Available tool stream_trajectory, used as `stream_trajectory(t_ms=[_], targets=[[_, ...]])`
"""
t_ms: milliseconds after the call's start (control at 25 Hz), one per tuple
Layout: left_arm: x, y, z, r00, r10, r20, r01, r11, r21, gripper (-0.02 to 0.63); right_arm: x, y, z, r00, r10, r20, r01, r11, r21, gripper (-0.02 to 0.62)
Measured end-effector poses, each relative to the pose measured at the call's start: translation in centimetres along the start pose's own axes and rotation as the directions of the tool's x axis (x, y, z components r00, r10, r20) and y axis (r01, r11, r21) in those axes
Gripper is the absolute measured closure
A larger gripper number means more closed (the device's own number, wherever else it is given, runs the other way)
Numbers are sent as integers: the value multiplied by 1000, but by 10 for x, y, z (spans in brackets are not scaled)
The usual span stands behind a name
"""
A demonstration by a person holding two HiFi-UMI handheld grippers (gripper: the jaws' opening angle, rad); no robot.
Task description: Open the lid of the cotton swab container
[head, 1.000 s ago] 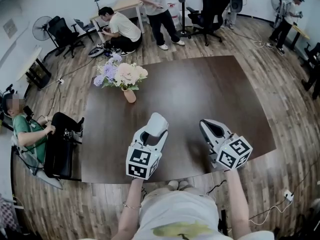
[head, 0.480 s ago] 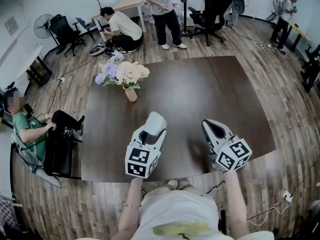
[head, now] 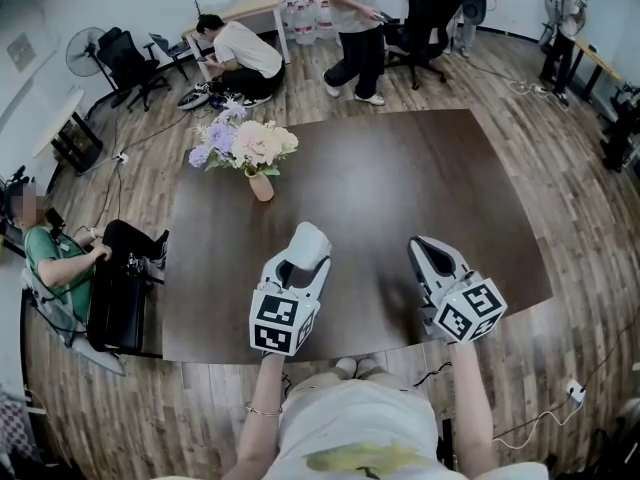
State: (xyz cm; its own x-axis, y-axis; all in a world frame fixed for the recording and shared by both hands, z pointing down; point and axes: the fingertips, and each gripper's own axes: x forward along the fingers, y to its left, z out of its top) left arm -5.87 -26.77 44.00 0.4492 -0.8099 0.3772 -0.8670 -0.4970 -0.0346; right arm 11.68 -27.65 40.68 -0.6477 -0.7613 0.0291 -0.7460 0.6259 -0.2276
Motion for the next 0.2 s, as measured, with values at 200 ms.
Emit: stream_trajectory(t_ms=[200], targets=[[-1, 3, 0, 1000, 2, 3, -2, 1000, -5, 390, 1, 0, 1, 1000, -6, 7, 6, 1000, -23, 574]])
